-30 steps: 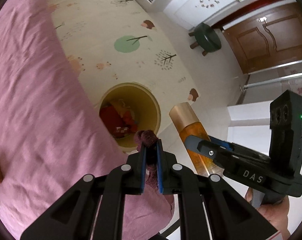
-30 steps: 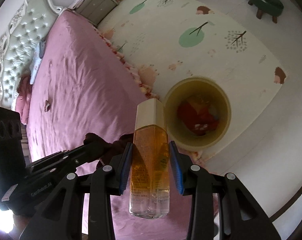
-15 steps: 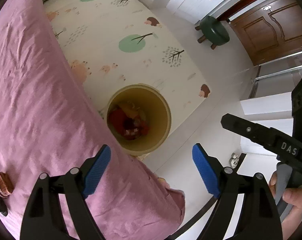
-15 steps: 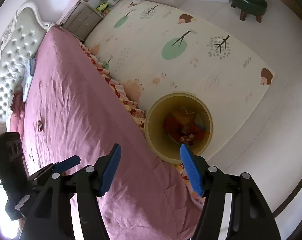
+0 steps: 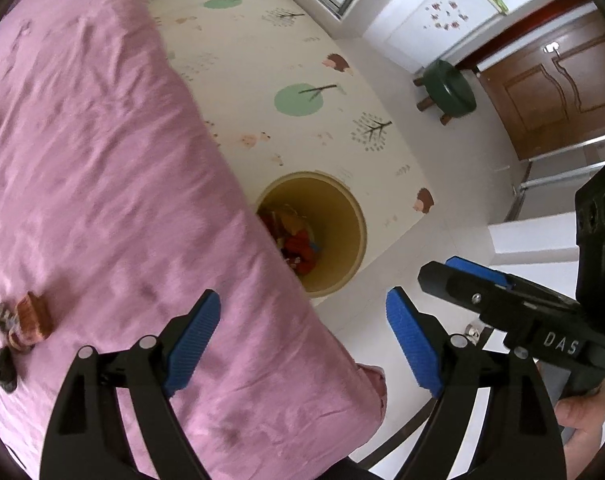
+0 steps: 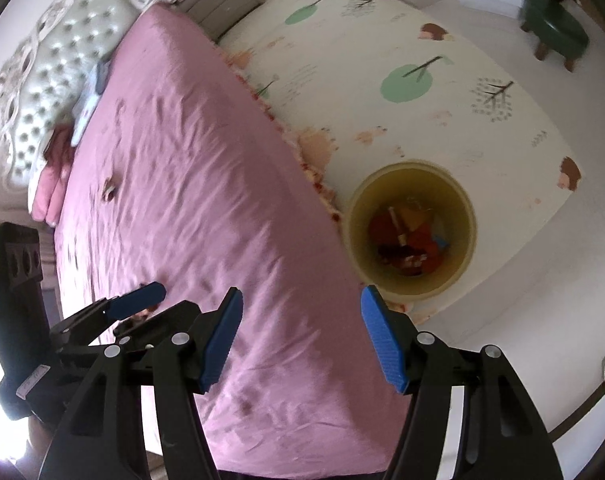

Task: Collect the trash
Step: 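Move both tools back toward the black and brown socks on the bed, then grasp the black sock with the left tool while the right tool grasps the brown sock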

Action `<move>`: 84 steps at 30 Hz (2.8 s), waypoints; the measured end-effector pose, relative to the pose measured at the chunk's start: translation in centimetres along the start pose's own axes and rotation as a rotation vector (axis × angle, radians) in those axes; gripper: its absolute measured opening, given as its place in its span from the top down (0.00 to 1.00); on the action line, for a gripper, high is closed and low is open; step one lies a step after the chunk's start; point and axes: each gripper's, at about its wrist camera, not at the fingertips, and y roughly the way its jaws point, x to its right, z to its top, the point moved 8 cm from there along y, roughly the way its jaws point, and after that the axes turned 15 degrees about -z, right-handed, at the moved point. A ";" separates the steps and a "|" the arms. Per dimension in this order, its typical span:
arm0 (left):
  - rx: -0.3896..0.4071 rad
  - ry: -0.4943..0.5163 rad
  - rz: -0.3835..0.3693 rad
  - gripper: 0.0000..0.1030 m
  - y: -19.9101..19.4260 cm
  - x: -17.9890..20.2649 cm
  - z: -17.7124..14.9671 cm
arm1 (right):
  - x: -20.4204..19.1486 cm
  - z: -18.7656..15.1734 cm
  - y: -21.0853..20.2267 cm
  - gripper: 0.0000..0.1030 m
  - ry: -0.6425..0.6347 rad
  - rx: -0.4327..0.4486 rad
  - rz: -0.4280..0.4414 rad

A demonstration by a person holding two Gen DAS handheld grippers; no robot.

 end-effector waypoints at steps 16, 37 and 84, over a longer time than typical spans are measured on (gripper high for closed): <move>0.139 -0.230 0.062 0.18 -9.4 -12.7 -7.5 | -13.6 -4.9 2.1 0.41 -0.241 -0.058 0.002; 0.269 -0.501 0.162 0.17 -18.4 -29.1 -16.7 | -30.2 -11.5 7.3 0.39 -0.520 -0.153 0.008; 0.325 -0.750 0.015 0.58 -17.5 -44.5 -17.1 | -46.4 -10.4 19.9 0.36 -0.774 -0.287 -0.031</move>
